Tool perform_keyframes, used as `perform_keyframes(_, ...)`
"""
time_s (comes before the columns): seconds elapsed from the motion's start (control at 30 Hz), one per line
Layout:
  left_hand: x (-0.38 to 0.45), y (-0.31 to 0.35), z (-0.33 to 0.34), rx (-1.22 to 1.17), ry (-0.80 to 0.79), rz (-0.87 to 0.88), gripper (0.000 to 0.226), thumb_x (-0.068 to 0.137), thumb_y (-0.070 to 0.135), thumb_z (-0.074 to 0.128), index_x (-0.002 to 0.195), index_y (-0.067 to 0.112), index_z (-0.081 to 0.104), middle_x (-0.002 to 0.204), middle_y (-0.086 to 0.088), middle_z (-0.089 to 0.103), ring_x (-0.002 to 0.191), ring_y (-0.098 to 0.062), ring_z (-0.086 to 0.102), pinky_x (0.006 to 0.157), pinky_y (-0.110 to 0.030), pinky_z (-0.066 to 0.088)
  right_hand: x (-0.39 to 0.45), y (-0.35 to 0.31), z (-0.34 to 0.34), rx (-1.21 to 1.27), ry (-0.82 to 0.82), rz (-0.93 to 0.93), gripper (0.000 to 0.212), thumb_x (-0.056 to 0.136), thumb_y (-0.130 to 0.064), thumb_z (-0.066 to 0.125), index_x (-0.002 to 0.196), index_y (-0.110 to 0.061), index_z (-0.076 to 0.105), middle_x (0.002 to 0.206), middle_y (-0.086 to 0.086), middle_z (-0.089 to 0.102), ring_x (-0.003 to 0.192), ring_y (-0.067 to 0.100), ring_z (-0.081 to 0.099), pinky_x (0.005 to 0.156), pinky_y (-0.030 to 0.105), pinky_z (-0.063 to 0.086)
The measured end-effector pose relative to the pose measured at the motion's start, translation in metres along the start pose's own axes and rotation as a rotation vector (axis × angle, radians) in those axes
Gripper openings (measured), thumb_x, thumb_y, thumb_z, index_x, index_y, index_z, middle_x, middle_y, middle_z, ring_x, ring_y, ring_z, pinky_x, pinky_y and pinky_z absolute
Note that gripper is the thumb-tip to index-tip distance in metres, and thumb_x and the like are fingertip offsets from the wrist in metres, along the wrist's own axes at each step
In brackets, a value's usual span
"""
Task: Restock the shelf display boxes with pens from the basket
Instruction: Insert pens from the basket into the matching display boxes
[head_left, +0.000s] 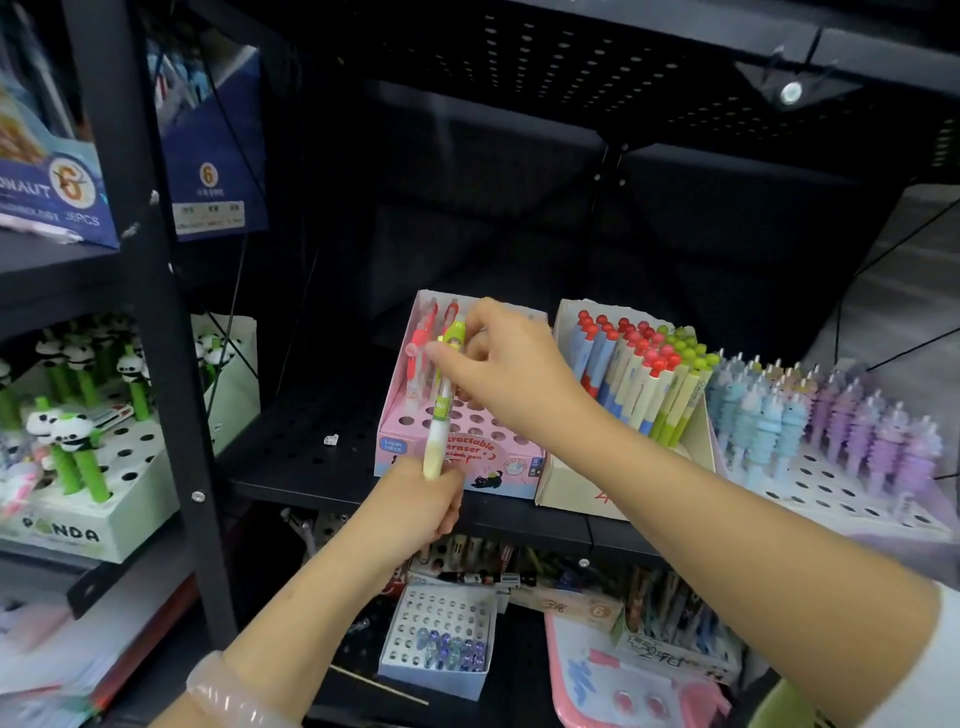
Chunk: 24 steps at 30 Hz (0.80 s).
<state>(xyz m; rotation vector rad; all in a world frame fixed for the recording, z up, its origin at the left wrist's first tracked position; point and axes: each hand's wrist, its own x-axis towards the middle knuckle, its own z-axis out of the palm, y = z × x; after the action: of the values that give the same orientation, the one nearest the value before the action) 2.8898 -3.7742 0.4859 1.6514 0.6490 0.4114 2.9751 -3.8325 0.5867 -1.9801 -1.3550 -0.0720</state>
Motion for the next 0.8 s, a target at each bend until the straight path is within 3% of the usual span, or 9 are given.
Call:
perform_keyframes(0.03, -0.001, 0.000, 0.000, 0.011, 0.015, 0.023, 0.035, 0.092, 0.021, 0.049, 0.059, 0.011, 0.048, 0.042, 0.002, 0.047, 0.031, -0.006, 0.036, 0.037, -0.016, 0.030, 0.002, 0.002, -0.002, 0.046, 0.000, 0.030, 0.021, 0.089, -0.031, 0.059, 0.084, -0.011, 0.053, 0.068, 0.011, 0.067, 0.065, 0.022, 0.065, 0.066, 0.036, 0.056)
perform_keyframes(0.1, -0.003, 0.000, -0.003, 0.031, 0.040, 0.087, 0.023, 0.090, 0.022, 0.054, 0.070, 0.010, 0.055, 0.054, 0.003, 0.060, 0.041, -0.007, 0.048, 0.044, -0.019, 0.039, 0.005, 0.007, -0.009, 0.169, -0.024, 0.088, 0.018, 0.091, -0.024, 0.056, 0.090, -0.006, 0.058, 0.071, 0.012, 0.069, 0.062, 0.017, 0.067, 0.064, 0.029, 0.057)
perform_keyframes(0.17, -0.004, -0.001, -0.008, 0.007, 0.036, 0.151, 0.008, 0.089, 0.024, 0.059, 0.087, 0.016, 0.061, 0.077, 0.003, 0.068, 0.063, -0.006, 0.062, 0.057, -0.019, 0.047, 0.012, 0.016, -0.022, 0.298, 0.016, 0.112, 0.013, 0.093, -0.018, 0.054, 0.094, -0.008, 0.061, 0.070, 0.004, 0.067, 0.059, 0.008, 0.066, 0.059, 0.017, 0.055)
perform_keyframes(0.23, -0.005, -0.004, -0.015, -0.008, 0.020, 0.207, 0.006, 0.089, 0.024, 0.059, 0.094, 0.025, 0.062, 0.093, 0.006, 0.069, 0.086, -0.005, 0.065, 0.073, -0.020, 0.050, 0.023, 0.027, -0.039, 0.318, 0.112, 0.132, 0.018, 0.094, -0.015, 0.052, 0.108, -0.007, 0.061, 0.076, 0.006, 0.068, 0.070, 0.010, 0.068, 0.071, 0.023, 0.057)
perform_keyframes(0.33, -0.007, -0.008, -0.024, 0.040, 0.046, 0.285, 0.014, 0.091, 0.023, 0.057, 0.099, 0.034, 0.062, 0.103, 0.014, 0.068, 0.097, 0.007, 0.059, 0.085, -0.017, 0.044, 0.041, 0.043, -0.057, 0.005, 0.161, 0.125, 0.031, 0.093, -0.016, 0.051, 0.123, -0.008, 0.051, 0.089, 0.012, 0.070, 0.087, 0.024, 0.067, 0.086, 0.036, 0.052)
perform_keyframes(0.43, -0.010, -0.011, -0.030, 0.119, 0.063, 0.356, 0.020, 0.092, 0.021, 0.055, 0.104, 0.035, 0.059, 0.109, 0.019, 0.065, 0.101, 0.013, 0.054, 0.083, -0.008, 0.040, 0.055, 0.052, -0.060, -0.213, 0.096, 0.184, 0.026, 0.092, -0.017, 0.053, 0.114, -0.004, 0.049, 0.100, 0.017, 0.065, 0.090, 0.028, 0.063, 0.081, 0.037, 0.052)
perform_keyframes(0.57, -0.013, -0.015, -0.036, 0.166, 0.074, 0.391, 0.022, 0.091, 0.023, 0.054, 0.105, 0.040, 0.056, 0.112, 0.019, 0.062, 0.109, 0.009, 0.053, 0.092, -0.012, 0.037, 0.064, 0.055, -0.047, -0.397, -0.075, 0.234, 0.026, 0.092, -0.013, 0.053, 0.116, -0.004, 0.050, 0.110, 0.018, 0.060, 0.096, 0.031, 0.061, 0.081, 0.037, 0.052)
perform_keyframes(0.7, -0.013, -0.019, -0.044, 0.182, 0.087, 0.398, 0.025, 0.091, 0.021, 0.054, 0.102, 0.043, 0.056, 0.115, 0.018, 0.061, 0.113, 0.001, 0.053, 0.101, -0.022, 0.037, 0.068, 0.064, -0.034, -0.487, -0.168, 0.301, 0.023, 0.093, -0.009, 0.048, 0.115, -0.002, 0.053, 0.106, 0.015, 0.059, 0.082, 0.025, 0.055, 0.062, 0.029, 0.045)
perform_keyframes(0.8, -0.012, -0.021, -0.048, 0.171, 0.098, 0.388, 0.026, 0.091, 0.018, 0.054, 0.100, 0.042, 0.058, 0.114, 0.016, 0.063, 0.113, -0.002, 0.054, 0.103, -0.027, 0.038, 0.070, 0.062, -0.026, -0.674, -0.183, 0.338, 0.008, 0.090, -0.002, 0.046, 0.087, 0.000, 0.053, 0.085, 0.011, 0.051, 0.067, 0.022, 0.049, 0.054, 0.027, 0.039)
